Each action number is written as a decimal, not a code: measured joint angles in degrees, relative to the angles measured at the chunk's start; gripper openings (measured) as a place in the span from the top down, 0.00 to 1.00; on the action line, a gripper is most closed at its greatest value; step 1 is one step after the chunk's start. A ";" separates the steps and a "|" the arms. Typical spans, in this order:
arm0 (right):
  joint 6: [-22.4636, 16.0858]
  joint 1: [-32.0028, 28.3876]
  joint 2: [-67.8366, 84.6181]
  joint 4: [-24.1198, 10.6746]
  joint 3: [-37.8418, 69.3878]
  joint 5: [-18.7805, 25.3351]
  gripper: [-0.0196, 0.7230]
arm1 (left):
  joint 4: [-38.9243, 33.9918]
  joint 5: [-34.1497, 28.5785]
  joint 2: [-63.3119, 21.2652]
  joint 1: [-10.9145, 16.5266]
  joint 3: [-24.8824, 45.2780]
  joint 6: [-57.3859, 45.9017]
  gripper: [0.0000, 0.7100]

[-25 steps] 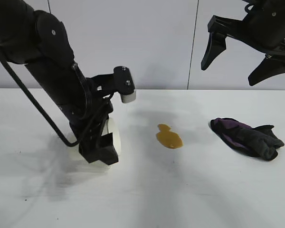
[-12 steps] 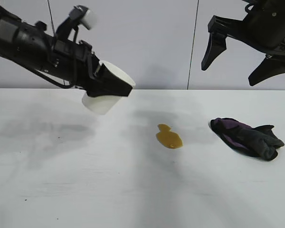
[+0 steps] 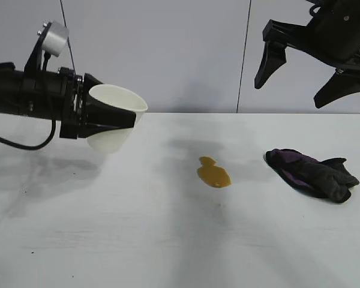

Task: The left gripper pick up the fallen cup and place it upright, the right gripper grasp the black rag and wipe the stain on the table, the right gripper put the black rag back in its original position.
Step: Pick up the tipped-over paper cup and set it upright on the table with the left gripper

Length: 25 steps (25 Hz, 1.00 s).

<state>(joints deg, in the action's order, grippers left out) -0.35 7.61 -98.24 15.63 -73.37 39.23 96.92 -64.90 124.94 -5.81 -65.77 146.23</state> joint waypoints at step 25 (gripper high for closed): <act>0.00 0.00 0.00 0.00 0.00 -1.24 0.04 | 0.22 -0.81 8.38 -0.13 -4.06 9.45 0.35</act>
<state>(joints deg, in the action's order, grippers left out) -0.35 7.61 -98.24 15.63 -73.37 37.98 97.14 -65.70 133.32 -5.94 -69.83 155.68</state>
